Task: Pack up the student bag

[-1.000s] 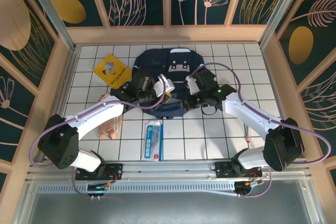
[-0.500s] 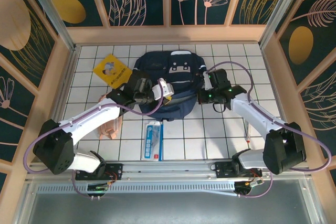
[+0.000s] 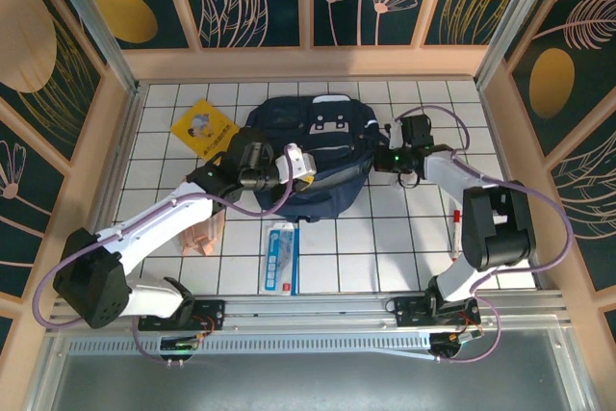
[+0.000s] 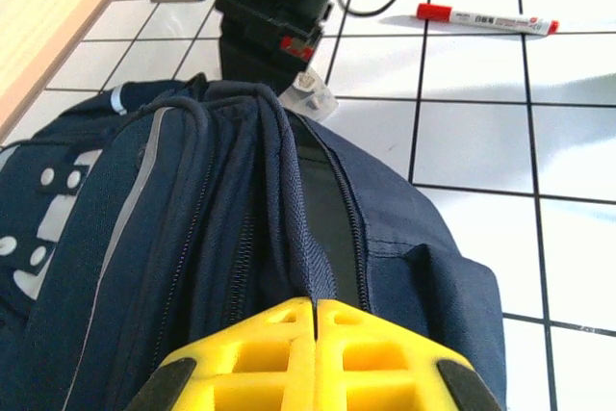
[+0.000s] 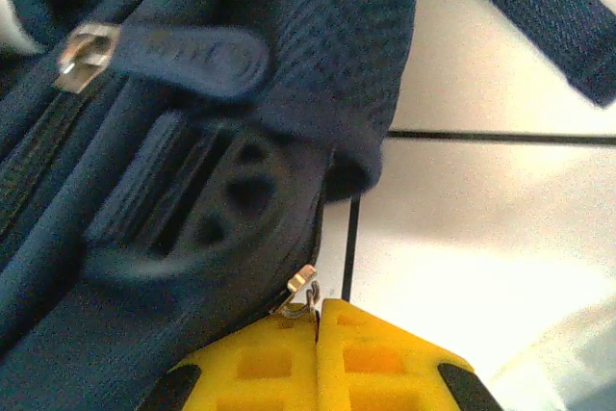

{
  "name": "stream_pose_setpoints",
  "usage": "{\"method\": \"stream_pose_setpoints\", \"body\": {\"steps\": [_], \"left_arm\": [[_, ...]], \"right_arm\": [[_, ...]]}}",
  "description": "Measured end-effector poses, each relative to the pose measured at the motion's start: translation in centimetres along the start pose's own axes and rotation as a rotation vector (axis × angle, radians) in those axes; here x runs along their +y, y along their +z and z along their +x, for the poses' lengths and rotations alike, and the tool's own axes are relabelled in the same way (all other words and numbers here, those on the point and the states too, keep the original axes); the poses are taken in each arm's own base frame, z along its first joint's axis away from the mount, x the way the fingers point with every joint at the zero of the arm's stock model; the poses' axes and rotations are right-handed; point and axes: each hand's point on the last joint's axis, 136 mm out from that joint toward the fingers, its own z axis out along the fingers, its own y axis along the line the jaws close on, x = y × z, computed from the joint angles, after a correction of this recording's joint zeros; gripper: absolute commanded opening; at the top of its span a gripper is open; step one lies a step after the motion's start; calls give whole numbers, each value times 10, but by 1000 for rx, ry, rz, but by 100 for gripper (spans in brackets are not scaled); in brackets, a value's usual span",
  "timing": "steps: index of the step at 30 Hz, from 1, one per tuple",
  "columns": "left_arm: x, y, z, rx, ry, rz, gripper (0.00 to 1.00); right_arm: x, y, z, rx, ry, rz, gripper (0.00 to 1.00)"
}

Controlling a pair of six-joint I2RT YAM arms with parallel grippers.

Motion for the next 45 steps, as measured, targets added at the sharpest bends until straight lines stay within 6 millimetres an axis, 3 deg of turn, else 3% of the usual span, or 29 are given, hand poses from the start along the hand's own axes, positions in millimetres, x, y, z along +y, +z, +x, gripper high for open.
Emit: {"method": "stream_pose_setpoints", "body": {"steps": [7, 12, 18, 21, 28, 31, 33, 37, 40, 45], "left_arm": [[2, -9, -17, -42, 23, -12, 0], [1, -15, -27, -77, 27, -13, 0], [1, -19, -35, -105, 22, -15, 0], [0, -19, -36, -109, 22, -6, 0], [-3, -20, -37, -116, 22, 7, 0], [-4, -18, -36, -117, 20, 17, 0], [-5, -16, -35, -113, 17, 25, 0], [-6, -11, -30, -105, 8, 43, 0], [-9, -7, -27, -101, 1, 66, 0], [-13, -5, -27, -106, -7, 92, 0]], "right_arm": [[0, 16, -15, -3, 11, -77, 0], [2, 20, -14, 1, 15, -104, 17], [-12, 13, -18, -34, 36, -64, 40], [-24, -6, -20, -86, 76, 8, 45], [-22, -88, -20, -262, 180, 107, 47], [-3, -118, -23, -319, 140, 61, 47], [22, -135, -24, -353, 54, -4, 47], [102, -161, -8, -395, -273, -190, 46], [151, -167, 17, -398, -547, -315, 47], [178, -157, 47, -376, -898, -408, 53]]}}
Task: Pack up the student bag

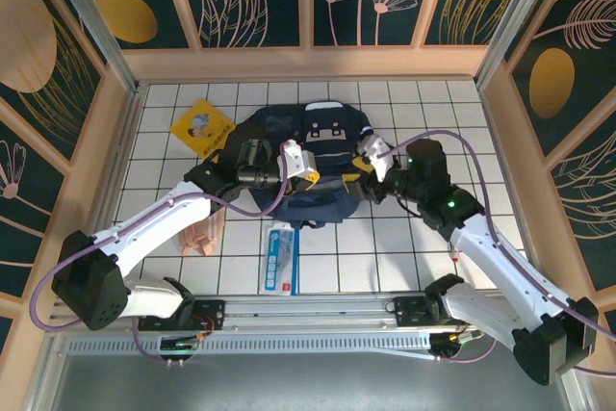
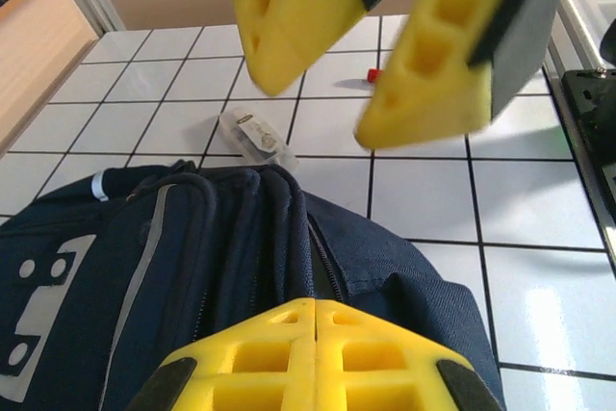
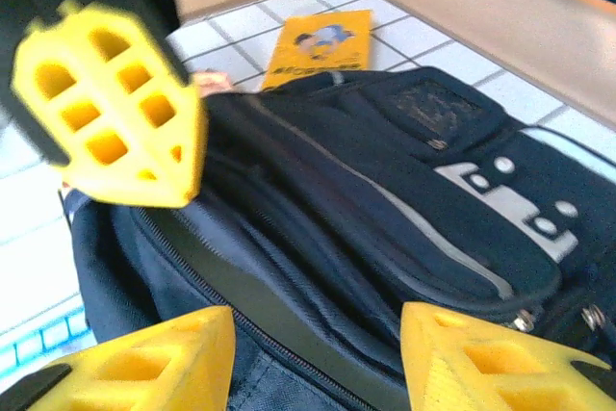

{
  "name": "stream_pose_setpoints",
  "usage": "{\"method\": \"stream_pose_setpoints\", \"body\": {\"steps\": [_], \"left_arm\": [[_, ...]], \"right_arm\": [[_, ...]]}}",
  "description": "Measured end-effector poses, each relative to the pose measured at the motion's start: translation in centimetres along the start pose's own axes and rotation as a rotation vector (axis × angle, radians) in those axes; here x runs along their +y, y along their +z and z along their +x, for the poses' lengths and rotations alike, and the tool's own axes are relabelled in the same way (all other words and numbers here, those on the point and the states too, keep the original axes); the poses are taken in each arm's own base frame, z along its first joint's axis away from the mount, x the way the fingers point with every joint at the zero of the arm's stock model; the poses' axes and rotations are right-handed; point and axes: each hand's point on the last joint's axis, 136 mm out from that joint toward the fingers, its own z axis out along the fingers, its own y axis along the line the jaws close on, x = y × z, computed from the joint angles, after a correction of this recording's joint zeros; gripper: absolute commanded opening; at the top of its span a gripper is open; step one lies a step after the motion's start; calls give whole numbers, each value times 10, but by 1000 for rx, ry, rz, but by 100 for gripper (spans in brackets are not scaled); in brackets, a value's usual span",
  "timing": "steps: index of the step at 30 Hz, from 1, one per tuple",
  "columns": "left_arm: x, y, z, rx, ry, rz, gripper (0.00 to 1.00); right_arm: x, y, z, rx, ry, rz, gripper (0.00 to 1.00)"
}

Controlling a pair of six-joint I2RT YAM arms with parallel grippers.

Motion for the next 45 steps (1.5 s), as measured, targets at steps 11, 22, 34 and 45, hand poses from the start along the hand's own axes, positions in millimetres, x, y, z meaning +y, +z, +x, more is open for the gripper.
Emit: {"method": "stream_pose_setpoints", "body": {"steps": [11, 22, 34, 45], "left_arm": [[-4, 0, -1, -9, -3, 25, 0], [-8, 2, 10, -33, -64, 24, 13], [8, -64, 9, -175, -640, -324, 61], [-39, -45, 91, 48, -1293, -325, 46]], "right_arm": [[31, 44, 22, 26, -462, -185, 56], [18, 58, 14, -27, -618, -86, 0], [10, 58, 11, -32, -505, -38, 0], [9, 57, 9, -31, -381, -38, 0]]}}
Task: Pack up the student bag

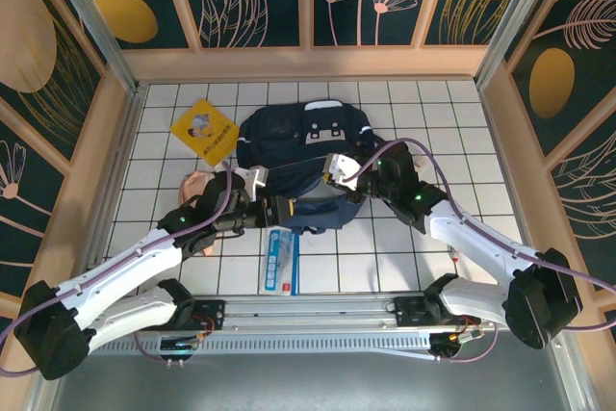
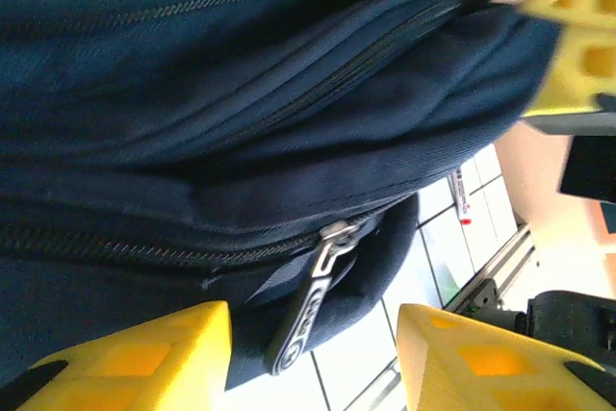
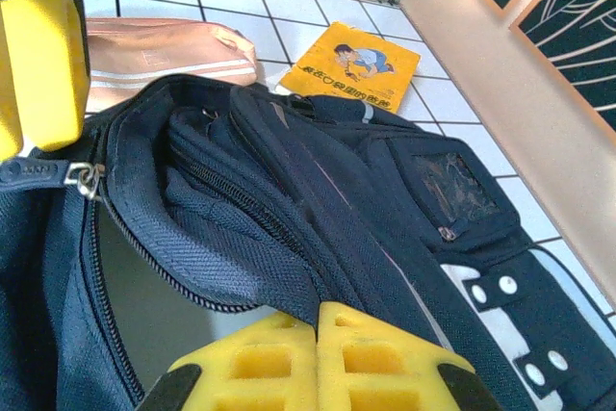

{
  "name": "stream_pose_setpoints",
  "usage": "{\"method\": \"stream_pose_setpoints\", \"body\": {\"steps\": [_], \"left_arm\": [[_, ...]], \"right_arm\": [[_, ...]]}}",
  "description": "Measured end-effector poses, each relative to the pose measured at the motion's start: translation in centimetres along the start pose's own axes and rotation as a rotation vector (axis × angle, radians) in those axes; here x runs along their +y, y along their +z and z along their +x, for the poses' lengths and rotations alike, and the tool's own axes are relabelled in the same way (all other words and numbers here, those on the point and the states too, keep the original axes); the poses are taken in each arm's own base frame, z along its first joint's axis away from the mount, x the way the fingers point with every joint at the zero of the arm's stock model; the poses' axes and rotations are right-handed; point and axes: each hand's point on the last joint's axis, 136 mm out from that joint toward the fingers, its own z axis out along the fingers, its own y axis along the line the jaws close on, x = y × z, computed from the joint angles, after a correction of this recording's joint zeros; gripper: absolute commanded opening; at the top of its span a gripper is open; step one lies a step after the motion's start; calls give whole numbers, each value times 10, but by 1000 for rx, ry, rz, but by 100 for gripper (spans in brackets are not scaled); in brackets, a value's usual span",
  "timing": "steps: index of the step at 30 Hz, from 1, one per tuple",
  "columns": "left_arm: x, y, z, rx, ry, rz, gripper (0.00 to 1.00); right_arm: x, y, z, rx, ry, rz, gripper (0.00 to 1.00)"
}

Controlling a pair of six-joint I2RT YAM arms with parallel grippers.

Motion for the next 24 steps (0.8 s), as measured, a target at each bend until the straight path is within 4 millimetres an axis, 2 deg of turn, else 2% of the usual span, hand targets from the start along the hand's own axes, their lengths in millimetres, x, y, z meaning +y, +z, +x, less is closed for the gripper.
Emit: {"method": "stream_pose_setpoints", "body": {"steps": [2, 6, 10, 17, 20, 24], "left_arm": [[4, 1, 2, 5, -36, -18, 41], [12, 3, 6, 19, -72, -53, 40], [15, 8, 9, 37, -79, -65, 36], [3, 14, 10, 63, -67, -3, 26], [-5, 14, 8, 59, -50, 37, 26], [-10, 15, 6, 53, -33, 60, 33]], "right_arm": [[0, 0, -1, 0, 3, 0, 0], [0, 0, 0, 1, 8, 0, 0], [1, 0, 1, 7, 13, -6, 0], [1, 0, 1, 13, 27, -3, 0], [3, 0, 1, 13, 26, -9, 0], [5, 1, 0, 12, 25, -15, 0]]}}
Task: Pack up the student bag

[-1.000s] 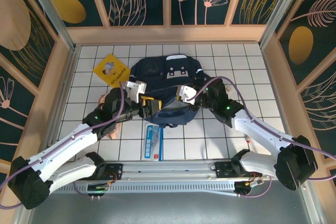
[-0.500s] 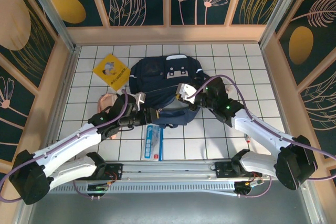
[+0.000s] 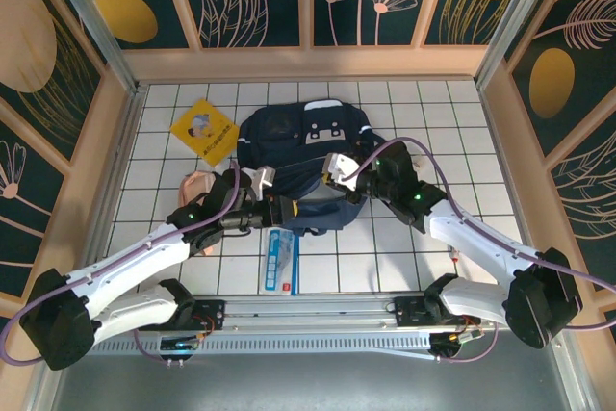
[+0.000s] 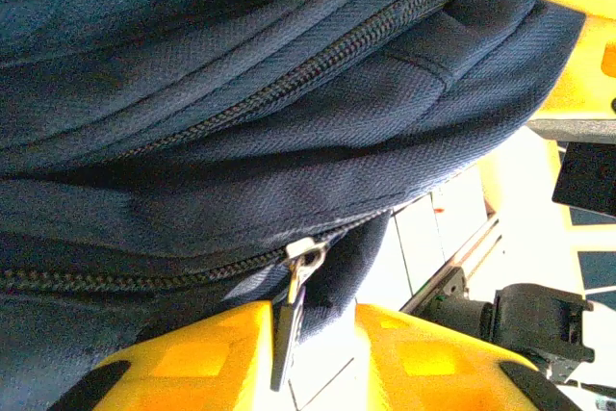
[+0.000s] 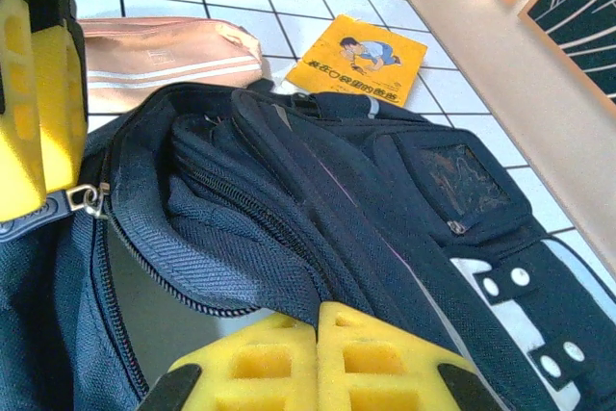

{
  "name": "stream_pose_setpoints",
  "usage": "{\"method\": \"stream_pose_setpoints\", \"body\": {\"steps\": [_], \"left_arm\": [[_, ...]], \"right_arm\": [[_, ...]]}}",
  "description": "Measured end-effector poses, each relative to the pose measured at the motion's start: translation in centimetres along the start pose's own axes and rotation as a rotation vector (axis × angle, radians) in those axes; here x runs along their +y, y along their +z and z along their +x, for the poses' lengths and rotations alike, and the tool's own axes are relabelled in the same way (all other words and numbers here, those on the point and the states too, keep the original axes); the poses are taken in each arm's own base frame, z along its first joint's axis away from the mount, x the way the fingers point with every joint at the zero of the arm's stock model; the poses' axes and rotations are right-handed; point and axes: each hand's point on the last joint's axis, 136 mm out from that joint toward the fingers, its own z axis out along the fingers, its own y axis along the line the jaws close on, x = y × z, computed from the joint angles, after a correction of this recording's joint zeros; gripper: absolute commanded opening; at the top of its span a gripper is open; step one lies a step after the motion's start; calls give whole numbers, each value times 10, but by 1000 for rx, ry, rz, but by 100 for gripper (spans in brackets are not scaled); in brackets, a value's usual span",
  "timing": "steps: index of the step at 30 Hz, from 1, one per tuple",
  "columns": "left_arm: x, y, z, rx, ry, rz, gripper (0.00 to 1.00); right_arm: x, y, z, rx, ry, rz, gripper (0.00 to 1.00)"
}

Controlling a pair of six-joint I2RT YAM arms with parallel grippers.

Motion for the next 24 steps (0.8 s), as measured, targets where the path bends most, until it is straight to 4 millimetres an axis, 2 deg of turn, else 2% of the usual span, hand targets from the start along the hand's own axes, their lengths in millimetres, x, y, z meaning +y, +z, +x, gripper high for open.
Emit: {"method": "stream_pose_setpoints", "body": {"steps": [5, 7, 11, 16, 19, 22, 24], "left_arm": [[8, 8, 4, 26, 9, -26, 42], [13, 11, 5, 32, 12, -41, 42], [20, 15, 5, 37, 13, -81, 29], [25, 18, 6, 45, 19, -105, 25], [26, 18, 5, 40, 27, -111, 17], [27, 18, 3, 33, 51, -117, 1], [27, 18, 3, 30, 74, -117, 0]], "right_arm": [[3, 1, 0, 3, 0, -9, 0], [5, 1, 1, 5, 1, -15, 0], [7, 3, 3, 15, 5, -25, 0], [8, 3, 4, 17, 7, -26, 0], [7, 3, 4, 19, 11, -23, 0], [7, 2, 4, 19, 10, -23, 0], [6, 1, 2, 27, -2, -29, 0]]}}
